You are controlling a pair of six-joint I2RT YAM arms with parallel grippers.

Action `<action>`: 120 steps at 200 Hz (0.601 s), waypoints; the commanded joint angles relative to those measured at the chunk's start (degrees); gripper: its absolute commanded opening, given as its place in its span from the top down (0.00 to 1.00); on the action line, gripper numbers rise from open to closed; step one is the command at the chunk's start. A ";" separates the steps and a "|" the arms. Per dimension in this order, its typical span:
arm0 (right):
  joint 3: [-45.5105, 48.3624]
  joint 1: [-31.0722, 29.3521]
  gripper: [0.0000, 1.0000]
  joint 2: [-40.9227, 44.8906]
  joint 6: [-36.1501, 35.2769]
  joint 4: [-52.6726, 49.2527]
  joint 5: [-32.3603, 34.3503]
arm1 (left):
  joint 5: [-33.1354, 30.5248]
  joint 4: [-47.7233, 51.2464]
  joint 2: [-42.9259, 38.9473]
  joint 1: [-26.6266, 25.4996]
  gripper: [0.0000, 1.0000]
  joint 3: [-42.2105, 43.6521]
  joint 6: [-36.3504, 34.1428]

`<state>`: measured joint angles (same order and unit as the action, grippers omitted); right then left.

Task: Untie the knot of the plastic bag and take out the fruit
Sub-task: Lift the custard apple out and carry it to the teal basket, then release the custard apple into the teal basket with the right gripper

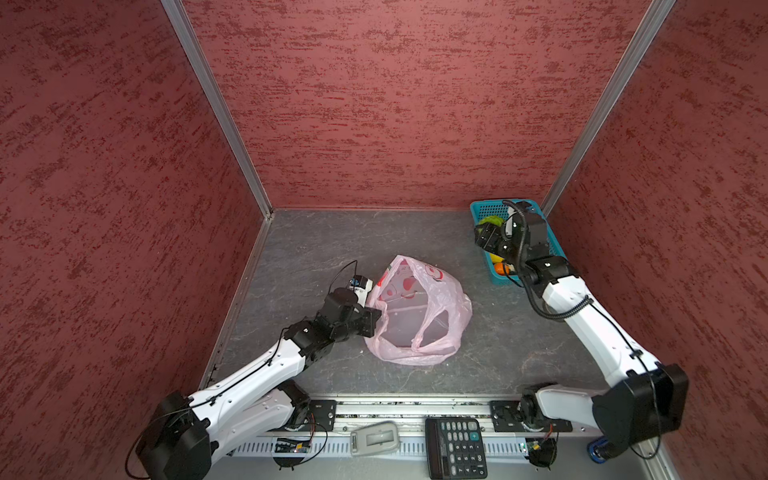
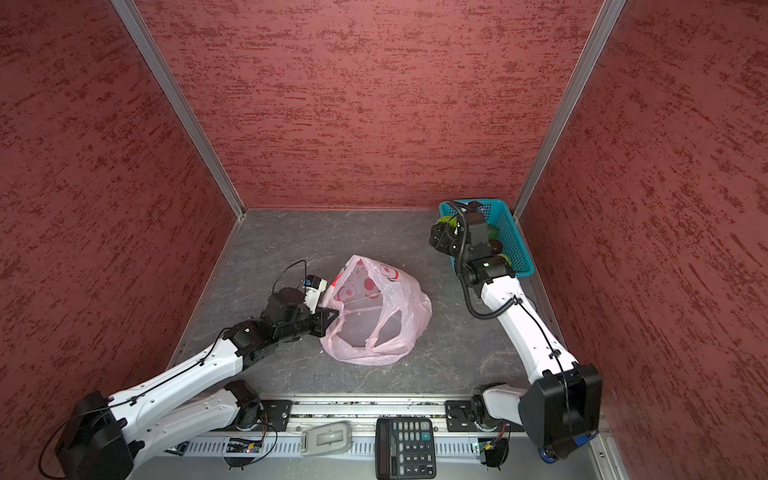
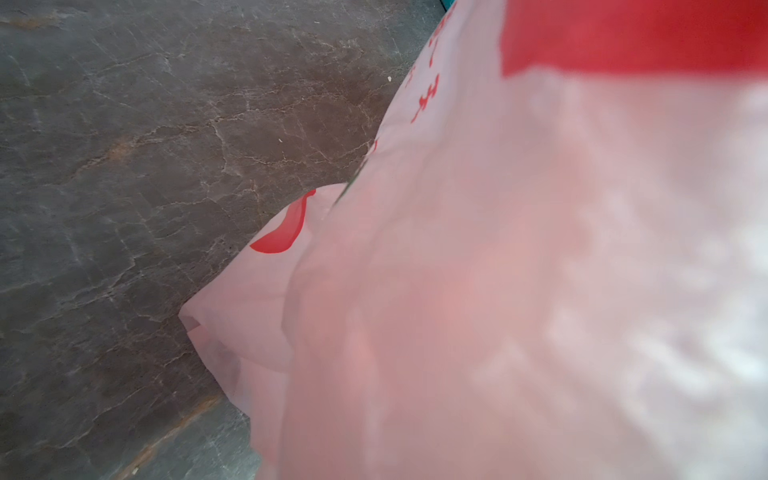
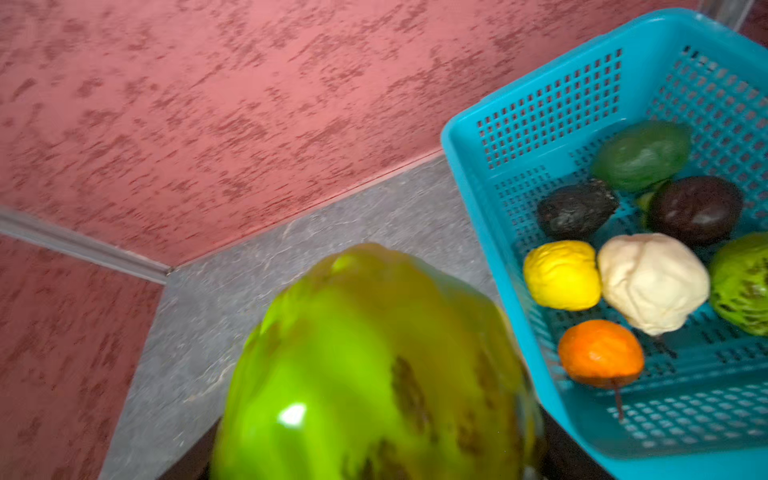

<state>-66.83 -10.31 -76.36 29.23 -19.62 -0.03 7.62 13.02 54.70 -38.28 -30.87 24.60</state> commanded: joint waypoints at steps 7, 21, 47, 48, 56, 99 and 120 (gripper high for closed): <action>-4.62 5.32 0.26 -7.34 -2.88 6.55 -4.48 | 0.12 0.09 -0.03 0.58 1.00 -1.73 -0.68; -7.86 7.16 0.26 -12.88 -3.97 7.51 -4.71 | 0.03 -0.18 0.08 0.51 1.00 -1.83 -0.30; -14.04 10.40 0.26 -22.32 -4.48 8.88 -5.77 | -0.06 -0.50 0.00 0.57 1.00 -1.84 0.09; -14.47 10.48 0.26 -22.68 -4.55 8.84 -5.77 | -0.06 -0.47 0.03 0.58 1.00 -1.83 0.09; -16.94 11.40 0.26 -25.52 -4.73 8.36 -5.75 | -0.15 -0.58 -0.10 0.57 1.00 -1.89 0.32; -30.59 14.89 0.26 -39.75 -4.83 4.35 -7.25 | -0.93 -0.96 -0.29 0.62 1.00 -1.52 0.82; -37.69 15.62 0.25 -46.36 -5.48 1.22 -7.51 | -1.55 -1.10 -0.47 0.82 1.00 -1.33 1.28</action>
<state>-97.84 4.36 -117.89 25.19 -15.00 -6.26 7.20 12.86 54.74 -37.93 -31.42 25.26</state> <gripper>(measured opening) 0.781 0.050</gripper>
